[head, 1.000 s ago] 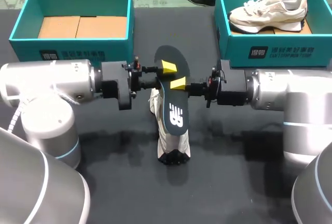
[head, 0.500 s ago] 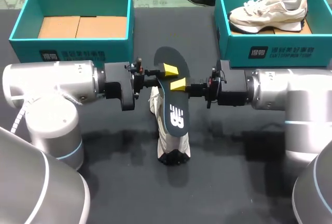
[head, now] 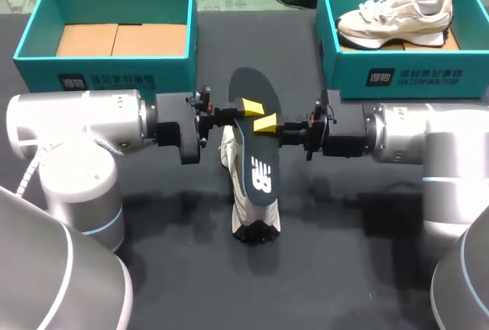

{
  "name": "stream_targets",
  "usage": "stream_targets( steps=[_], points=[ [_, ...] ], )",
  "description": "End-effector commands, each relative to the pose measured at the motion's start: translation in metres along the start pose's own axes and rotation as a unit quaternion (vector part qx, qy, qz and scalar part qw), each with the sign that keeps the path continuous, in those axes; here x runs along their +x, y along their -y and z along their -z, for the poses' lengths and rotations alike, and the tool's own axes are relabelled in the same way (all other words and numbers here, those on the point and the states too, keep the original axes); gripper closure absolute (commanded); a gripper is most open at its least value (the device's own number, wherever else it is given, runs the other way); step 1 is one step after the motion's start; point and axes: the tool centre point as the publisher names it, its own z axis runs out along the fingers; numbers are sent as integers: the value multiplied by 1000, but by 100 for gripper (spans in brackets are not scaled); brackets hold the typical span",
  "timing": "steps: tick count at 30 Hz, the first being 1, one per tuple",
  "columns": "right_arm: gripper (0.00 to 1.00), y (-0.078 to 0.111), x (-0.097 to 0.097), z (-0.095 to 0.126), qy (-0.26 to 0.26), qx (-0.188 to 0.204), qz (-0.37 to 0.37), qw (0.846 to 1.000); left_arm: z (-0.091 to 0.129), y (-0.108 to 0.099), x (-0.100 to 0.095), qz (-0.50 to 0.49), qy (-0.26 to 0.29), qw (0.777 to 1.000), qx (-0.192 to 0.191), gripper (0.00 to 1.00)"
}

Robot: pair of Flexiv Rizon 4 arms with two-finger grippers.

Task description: Take the shoe out of the shoebox, open the shoe tongue, remove and reinsert the insole, then place the shoe into the shoebox

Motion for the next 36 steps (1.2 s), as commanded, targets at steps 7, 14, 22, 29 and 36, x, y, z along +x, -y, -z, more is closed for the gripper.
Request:
stream_targets(
  steps=[7,14,22,29,36],
  points=[
    [0,-3,14,37,31,19,53,998,32,7,-2,18,-18,1000,4,100],
    [0,-7,13,45,45,35,65,996,47,15,-5,23,-22,999,4,100],
    [0,-7,13,45,45,35,65,996,55,30,-4,14,-31,999,32,100],
    [0,4,23,49,172,100,182,963,60,46,-6,41,-28,996,68,100],
    [0,11,21,50,249,141,229,931,62,54,-8,62,-28,995,77,100]
  ],
)
